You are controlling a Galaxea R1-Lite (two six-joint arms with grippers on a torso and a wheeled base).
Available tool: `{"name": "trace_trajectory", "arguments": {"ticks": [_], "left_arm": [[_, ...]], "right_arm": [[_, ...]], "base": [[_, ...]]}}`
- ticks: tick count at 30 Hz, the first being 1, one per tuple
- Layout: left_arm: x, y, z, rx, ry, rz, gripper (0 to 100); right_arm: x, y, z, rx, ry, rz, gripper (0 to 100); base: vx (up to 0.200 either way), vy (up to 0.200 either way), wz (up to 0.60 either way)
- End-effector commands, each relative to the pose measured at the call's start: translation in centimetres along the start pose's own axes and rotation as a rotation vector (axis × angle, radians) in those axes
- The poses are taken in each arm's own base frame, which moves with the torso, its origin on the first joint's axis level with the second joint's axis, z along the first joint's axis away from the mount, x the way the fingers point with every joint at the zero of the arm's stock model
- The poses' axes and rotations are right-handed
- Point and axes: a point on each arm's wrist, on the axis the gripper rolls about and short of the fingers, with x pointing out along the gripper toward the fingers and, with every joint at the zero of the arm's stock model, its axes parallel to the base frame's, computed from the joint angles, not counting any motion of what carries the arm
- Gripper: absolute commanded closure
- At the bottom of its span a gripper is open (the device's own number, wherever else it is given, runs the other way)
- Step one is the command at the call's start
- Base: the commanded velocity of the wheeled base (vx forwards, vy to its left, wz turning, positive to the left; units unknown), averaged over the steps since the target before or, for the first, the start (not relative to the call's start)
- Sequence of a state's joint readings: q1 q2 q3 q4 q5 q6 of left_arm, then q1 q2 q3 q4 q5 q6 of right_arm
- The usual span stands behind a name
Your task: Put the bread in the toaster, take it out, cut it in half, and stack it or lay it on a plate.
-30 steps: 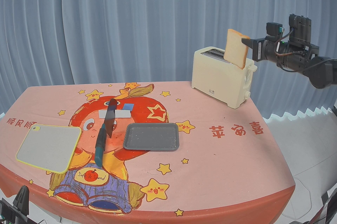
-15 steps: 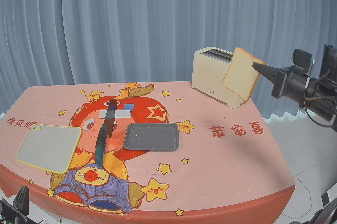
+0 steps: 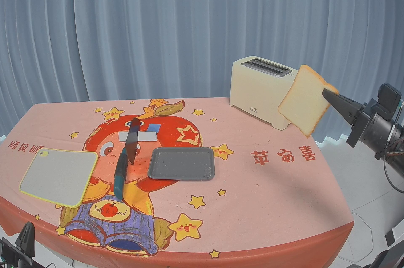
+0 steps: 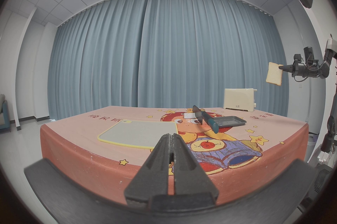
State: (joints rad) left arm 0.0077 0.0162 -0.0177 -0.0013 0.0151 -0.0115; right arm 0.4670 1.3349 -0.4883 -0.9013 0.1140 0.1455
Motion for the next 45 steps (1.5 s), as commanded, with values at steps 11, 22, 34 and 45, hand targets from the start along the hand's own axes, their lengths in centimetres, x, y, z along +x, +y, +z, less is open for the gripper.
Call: {"name": "trace_trajectory", "arguments": {"ticks": [11, 22, 34, 45], "left_arm": [[0.0, 0.0, -0.5, -0.004, 0.001, 0.000, 100], [0.0, 0.0, -0.5, -0.004, 0.001, 0.000, 100], [0.0, 0.0, -0.5, -0.004, 0.001, 0.000, 100], [0.0, 0.0, -0.5, -0.004, 0.001, 0.002, 100]], "right_arm": [[-0.3, 0.0, -0.1, -0.009, 0.001, 0.002, 100], [-0.2, 0.3, -0.6, -0.021, 0.023, 0.016, 100], [-0.3, 0.2, -0.9, -0.040, 0.035, 0.013, 100], [-0.3, 0.2, -1.1, -0.047, 0.041, 0.012, 100]], "base": [[0.000, 0.000, 0.00], [-0.073, 0.000, 0.00], [-0.083, 0.000, 0.00], [0.000, 0.000, 0.00]]}}
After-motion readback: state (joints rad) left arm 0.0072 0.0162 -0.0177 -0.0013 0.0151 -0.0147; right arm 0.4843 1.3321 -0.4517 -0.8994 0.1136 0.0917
